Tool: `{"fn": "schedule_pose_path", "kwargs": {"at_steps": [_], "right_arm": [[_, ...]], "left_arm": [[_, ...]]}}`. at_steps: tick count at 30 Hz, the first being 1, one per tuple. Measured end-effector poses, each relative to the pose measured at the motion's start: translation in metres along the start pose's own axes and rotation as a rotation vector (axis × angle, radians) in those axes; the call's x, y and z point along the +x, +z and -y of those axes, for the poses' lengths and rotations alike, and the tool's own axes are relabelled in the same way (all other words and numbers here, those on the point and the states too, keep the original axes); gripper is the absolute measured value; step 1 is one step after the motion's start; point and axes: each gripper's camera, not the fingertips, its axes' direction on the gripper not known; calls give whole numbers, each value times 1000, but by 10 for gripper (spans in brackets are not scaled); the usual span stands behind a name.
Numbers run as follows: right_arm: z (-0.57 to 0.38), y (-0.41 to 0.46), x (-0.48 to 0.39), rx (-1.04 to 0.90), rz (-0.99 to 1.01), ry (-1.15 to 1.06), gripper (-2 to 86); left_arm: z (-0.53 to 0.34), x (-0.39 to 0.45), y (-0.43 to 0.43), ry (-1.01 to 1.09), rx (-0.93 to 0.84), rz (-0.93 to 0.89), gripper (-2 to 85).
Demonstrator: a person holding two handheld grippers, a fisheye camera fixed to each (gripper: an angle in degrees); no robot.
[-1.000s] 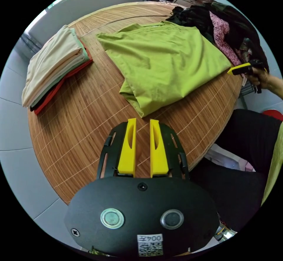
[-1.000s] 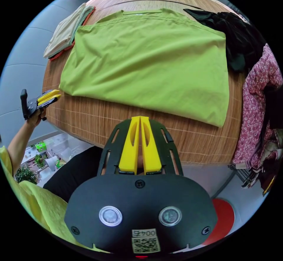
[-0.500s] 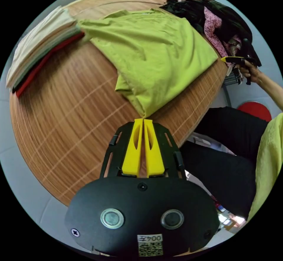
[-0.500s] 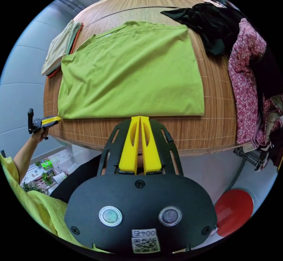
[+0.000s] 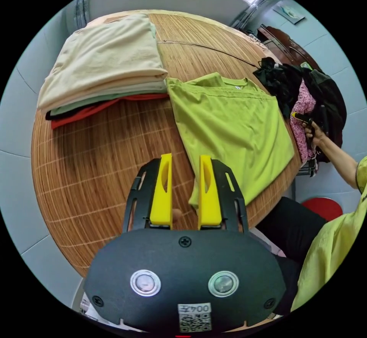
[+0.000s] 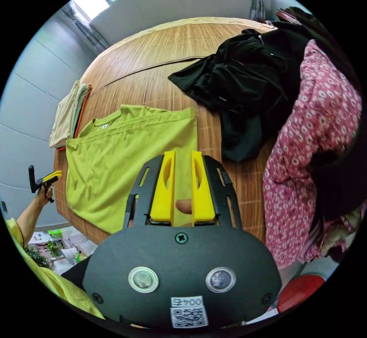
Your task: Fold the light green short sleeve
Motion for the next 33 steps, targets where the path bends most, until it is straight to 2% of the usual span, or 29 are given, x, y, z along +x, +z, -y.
{"fn": "schedule_pose_path", "kwargs": {"at_steps": [5,12,21,25,29,33], "right_arm": [[57,41,35,-58,74,-66,114],[73,66,58,-125,184,-157,133],[82,81,72,-116,214,-173,131],[83,88,77,-148,201,-188,62],[75,84,81,-96,207,-175,11],[60,67,73,-25,164,-194,-2]], "left_arm": [[16,-18,3,-47,67,-29,119],[26,-46,7,-95,131,-54,129],[38,-65,21,-91,96,-69,102],[33,-63,20,-51,77,-79,31],[23,-57,12,-39,97,-49,13],[4,-49,-8,-51,152,-39,8]]}}
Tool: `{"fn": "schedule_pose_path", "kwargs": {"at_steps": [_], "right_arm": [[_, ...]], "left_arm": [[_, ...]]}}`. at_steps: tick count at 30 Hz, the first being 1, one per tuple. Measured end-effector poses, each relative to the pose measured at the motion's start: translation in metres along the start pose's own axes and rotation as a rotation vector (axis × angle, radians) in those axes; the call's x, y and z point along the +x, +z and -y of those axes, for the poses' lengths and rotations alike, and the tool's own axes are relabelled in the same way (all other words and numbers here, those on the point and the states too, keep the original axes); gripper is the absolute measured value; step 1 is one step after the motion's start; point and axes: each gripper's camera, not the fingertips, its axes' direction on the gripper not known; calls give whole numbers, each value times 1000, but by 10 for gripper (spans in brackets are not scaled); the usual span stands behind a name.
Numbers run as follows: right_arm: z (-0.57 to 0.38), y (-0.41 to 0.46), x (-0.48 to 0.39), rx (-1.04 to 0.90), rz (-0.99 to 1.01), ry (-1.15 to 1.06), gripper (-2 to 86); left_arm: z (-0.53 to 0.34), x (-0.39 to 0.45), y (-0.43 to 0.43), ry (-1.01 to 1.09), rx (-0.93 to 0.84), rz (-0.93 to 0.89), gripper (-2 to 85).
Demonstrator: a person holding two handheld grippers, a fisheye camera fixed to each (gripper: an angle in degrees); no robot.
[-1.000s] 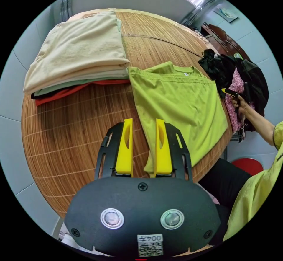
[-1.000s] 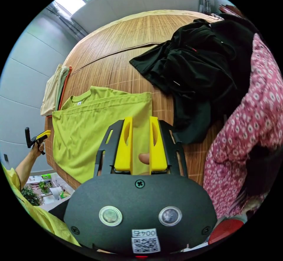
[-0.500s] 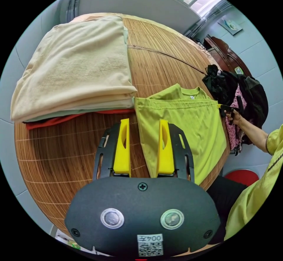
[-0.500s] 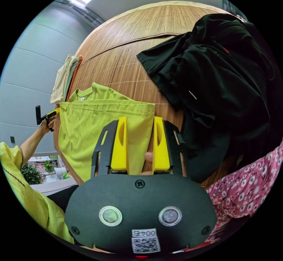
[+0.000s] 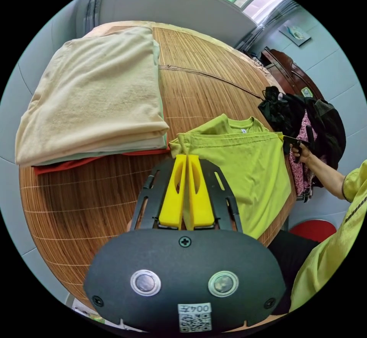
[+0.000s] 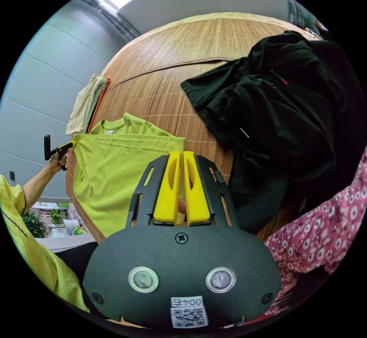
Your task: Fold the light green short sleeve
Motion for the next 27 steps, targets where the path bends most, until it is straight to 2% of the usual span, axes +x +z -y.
{"fn": "schedule_pose_path", "kwargs": {"at_steps": [8,13,23,27], "right_arm": [[-32,-66,-39,148,-43,-75,-8],[-25,-78,-42,220,-49,-76,-7],[15,41,-16,101,-134,86,23],[21,58,-10,93,-174,148,54]], "left_arm": [[-34,30,-64,19,145,58,6],[-36,36,-82,3,222,101,7],[-18,36,-15,-54,80,266,7],[-12,41,-8,-79,32,297,10]]}}
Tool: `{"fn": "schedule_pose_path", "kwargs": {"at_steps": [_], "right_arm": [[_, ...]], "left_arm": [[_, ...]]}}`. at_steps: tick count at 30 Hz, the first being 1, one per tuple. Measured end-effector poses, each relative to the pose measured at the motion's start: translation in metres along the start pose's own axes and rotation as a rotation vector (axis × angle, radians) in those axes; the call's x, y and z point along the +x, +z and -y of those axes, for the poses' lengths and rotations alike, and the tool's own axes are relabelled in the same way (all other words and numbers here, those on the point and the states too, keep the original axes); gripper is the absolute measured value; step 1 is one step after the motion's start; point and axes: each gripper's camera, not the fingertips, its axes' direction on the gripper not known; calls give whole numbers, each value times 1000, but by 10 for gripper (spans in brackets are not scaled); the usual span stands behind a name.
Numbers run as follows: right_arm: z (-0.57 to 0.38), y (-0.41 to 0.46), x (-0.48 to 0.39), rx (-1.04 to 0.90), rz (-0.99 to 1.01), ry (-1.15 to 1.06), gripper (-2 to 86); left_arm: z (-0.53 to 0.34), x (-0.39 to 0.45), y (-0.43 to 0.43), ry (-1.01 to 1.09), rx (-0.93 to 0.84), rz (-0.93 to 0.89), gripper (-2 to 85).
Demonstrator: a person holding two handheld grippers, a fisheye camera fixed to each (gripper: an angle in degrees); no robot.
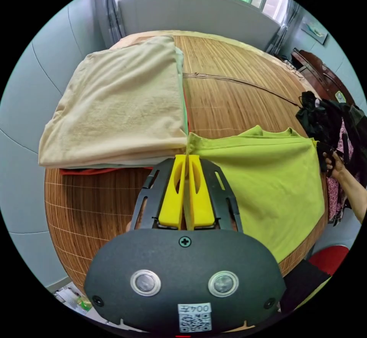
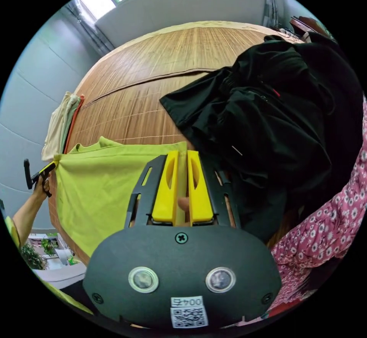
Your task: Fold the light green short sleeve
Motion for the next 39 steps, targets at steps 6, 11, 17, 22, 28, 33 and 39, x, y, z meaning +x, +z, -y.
{"fn": "schedule_pose_path", "kwargs": {"at_steps": [6,11,17,22,28,33,39], "right_arm": [[-17,-39,4,115,-19,89,90],[-95,-69,-55,20,39,-68,80],[-210,-49,-90,-180,117,24,46],[-261,-35,-93,-230,78,174,60],[-304,-24,-32,-202,331,614,100],[-346,-16,2,-75,567,846,114],[-366,-1,11,55,693,939,126]], "left_arm": [[-3,-3,-37,-5,12,32,12],[-18,-17,-75,-3,-1,76,13],[-99,10,-116,23,-49,-110,13],[-186,40,-114,24,-177,-79,28],[-208,49,-100,164,-283,-38,76],[-200,53,-97,232,-275,-40,79],[-193,63,-105,295,-246,-60,43]]}}
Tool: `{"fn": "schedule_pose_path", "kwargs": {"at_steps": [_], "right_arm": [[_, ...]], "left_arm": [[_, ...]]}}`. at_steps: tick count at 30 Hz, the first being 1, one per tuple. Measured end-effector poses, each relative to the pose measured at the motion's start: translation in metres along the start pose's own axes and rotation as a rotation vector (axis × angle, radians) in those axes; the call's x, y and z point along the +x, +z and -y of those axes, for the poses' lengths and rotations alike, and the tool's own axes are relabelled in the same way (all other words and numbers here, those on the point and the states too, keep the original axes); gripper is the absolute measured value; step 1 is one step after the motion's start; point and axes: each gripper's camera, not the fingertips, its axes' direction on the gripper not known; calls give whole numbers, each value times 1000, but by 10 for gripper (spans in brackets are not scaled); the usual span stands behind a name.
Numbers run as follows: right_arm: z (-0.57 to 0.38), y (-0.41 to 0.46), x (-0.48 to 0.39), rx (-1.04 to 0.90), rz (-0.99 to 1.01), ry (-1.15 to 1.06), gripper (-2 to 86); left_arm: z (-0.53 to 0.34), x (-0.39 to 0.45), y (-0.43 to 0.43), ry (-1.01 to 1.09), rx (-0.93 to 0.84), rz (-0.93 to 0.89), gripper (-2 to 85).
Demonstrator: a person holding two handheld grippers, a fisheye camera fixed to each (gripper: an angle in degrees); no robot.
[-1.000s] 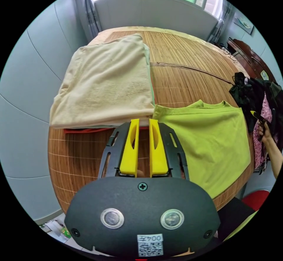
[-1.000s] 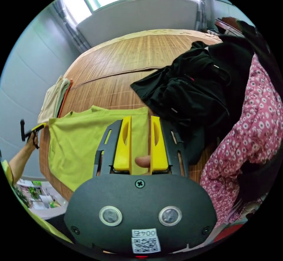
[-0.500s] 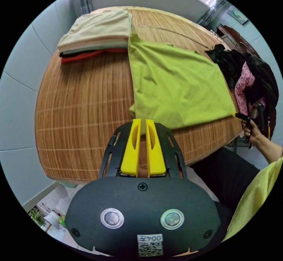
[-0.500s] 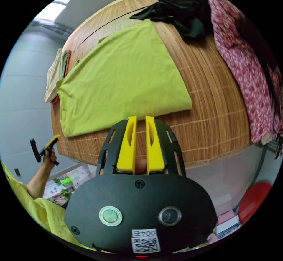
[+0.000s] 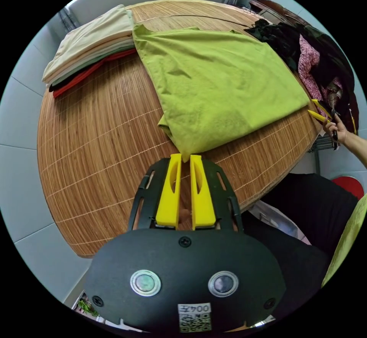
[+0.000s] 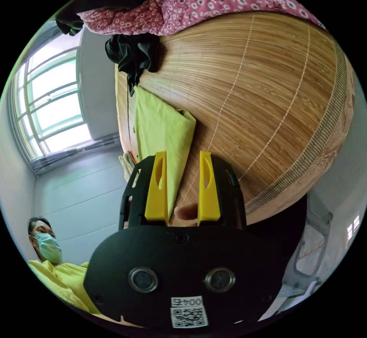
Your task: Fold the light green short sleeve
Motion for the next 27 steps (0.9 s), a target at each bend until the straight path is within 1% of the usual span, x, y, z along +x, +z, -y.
{"fn": "schedule_pose_path", "kwargs": {"at_steps": [2,7,9,11,13,15,19,21,23,24,25,26,27], "right_arm": [[1,-1,3,64,52,4,131],[10,13,3,62,66,0,103],[13,21,-2,55,25,7,52],[10,22,-22,67,-58,-49,9],[1,15,-32,65,-53,-98,0],[-10,8,-31,52,-62,-107,-3],[-36,-7,-3,35,-85,-19,6],[-47,-23,-6,94,-107,-9,10],[-56,-45,-34,193,-178,-50,6],[-58,-48,-47,204,-209,-82,4],[-60,-45,-78,196,-298,-179,-1],[-62,-28,-112,143,-413,-304,-3],[-63,-16,-128,113,-470,-367,-4]], "left_arm": [[0,0,-2,-2,7,-14,36],[3,0,-11,0,0,-62,23],[4,-1,-15,-6,-12,-76,19],[1,-2,-22,-23,-10,-102,17],[-9,-2,-31,-62,-4,-146,14],[-17,3,-32,-67,-36,-153,13],[-38,21,-36,-48,-97,-126,11],[-45,20,-43,-78,-154,-103,10],[-55,17,-57,-107,-170,-36,9],[-59,14,-74,-135,-131,-29,8],[-57,13,-96,-178,-40,-43,7],[-54,14,-107,-196,10,-56,7],[-43,22,-124,-203,100,-81,6]]}}
